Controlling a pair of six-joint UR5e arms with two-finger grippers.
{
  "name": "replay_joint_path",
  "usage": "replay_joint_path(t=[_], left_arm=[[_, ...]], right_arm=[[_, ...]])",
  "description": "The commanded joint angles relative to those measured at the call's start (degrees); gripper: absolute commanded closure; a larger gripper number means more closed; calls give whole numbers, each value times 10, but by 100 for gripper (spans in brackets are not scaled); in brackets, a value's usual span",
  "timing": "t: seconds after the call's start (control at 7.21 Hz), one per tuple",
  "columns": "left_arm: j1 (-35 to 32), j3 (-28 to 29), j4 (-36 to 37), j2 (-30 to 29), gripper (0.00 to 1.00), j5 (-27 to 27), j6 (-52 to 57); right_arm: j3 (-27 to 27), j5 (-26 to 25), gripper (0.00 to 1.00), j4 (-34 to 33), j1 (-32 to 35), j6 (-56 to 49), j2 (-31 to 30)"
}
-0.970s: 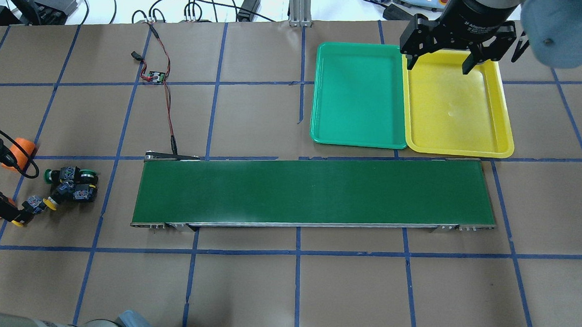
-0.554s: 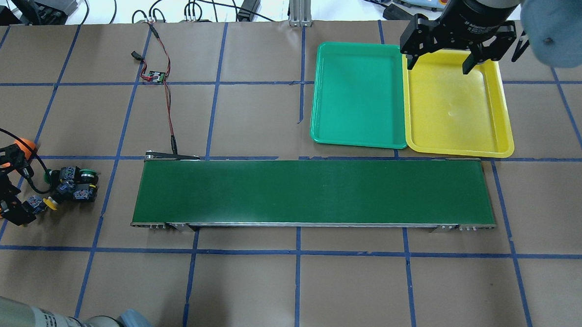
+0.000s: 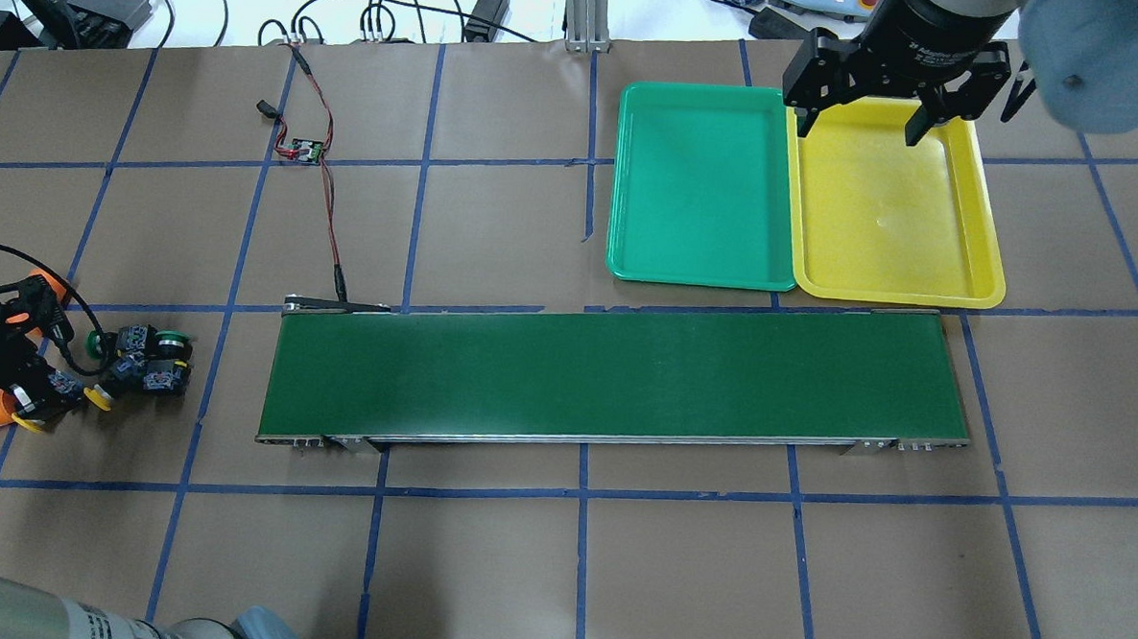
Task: Sort buttons by color to trays
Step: 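Grasp a yellow-capped push-button from the pile with the left gripper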
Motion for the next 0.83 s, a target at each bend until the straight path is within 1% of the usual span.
replay_joint_path(t=[0.0,0.14,0.28,0.42,0.55,0.69], left_arm=[[-27,6,-42,47,100,-14,-56],[-80,21,-83,82,100,-12,-59],[-154,55,-154,117,100,-10,-61],[-232,75,-195,137,100,-13,-61],[-312,72,-198,147,100,-16,-68],[-413,69,-198,149,100,-14,-101]], right_arm=[[0,1,0,0,0,0,0],[0,1,0,0,0,0,0],[0,1,0,0,0,0,0],[0,0,0,0,0,0,0],[0,0,0,0,0,0,0],[0,0,0,0,0,0,0]])
